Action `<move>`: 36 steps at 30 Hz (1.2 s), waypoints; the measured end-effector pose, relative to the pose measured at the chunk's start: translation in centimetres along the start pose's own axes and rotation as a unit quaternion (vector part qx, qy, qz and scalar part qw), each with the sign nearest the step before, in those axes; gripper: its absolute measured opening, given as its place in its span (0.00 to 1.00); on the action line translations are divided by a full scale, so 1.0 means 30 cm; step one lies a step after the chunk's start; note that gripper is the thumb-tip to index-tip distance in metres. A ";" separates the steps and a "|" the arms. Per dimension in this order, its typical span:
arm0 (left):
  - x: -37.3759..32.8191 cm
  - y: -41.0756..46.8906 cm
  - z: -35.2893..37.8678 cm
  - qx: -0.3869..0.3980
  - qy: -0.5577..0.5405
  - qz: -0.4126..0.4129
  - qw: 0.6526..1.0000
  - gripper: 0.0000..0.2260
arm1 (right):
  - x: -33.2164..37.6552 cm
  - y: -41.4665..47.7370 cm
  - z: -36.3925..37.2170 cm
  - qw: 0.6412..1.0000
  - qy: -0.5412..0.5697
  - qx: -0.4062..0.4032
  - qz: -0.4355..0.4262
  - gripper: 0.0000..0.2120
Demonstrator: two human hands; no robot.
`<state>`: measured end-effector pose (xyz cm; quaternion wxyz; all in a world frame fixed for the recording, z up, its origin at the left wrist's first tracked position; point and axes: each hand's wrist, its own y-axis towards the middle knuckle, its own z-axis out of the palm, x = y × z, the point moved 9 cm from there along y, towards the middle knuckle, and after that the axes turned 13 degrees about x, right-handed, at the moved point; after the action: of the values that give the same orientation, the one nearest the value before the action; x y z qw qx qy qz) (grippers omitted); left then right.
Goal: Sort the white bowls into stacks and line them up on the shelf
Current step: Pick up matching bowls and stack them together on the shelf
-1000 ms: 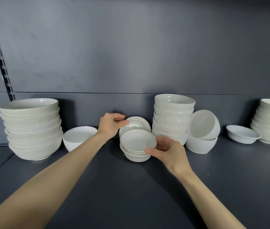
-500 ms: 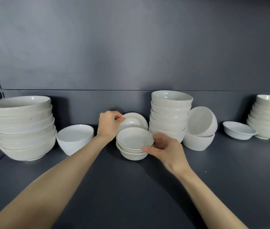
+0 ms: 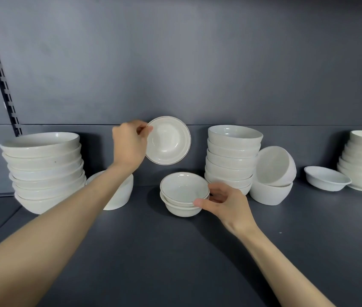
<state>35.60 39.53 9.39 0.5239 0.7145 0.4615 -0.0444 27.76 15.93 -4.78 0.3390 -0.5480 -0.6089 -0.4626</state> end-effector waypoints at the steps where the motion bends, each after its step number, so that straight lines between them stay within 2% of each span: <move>1: -0.004 0.002 -0.012 0.003 -0.012 -0.011 1.000 0.07 | 0.000 0.001 -0.001 1.000 0.002 0.001 -0.001 0.24; 7: 0.009 -0.052 0.044 0.112 -0.051 -0.088 0.988 0.05 | -0.005 0.004 0.001 1.000 0.005 0.001 -0.001 0.26; 15: 0.072 -0.160 0.143 0.216 -0.128 -0.196 0.948 0.03 | 0.010 -0.003 0.008 1.000 0.011 0.015 -0.014 0.21; 24: 0.090 -0.193 0.196 0.245 -0.131 -0.219 0.935 0.04 | 0.019 -0.012 0.020 0.999 0.017 0.032 -0.027 0.22; 36: 0.116 -0.215 0.226 0.228 -0.146 -0.185 0.945 0.07 | 0.014 -0.010 0.014 0.999 0.015 0.025 -0.022 0.24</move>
<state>35.88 36.47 -0.11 0.3913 0.7026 0.4816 -0.3482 27.44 16.47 -4.59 0.3510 -0.5189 -0.6270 -0.4630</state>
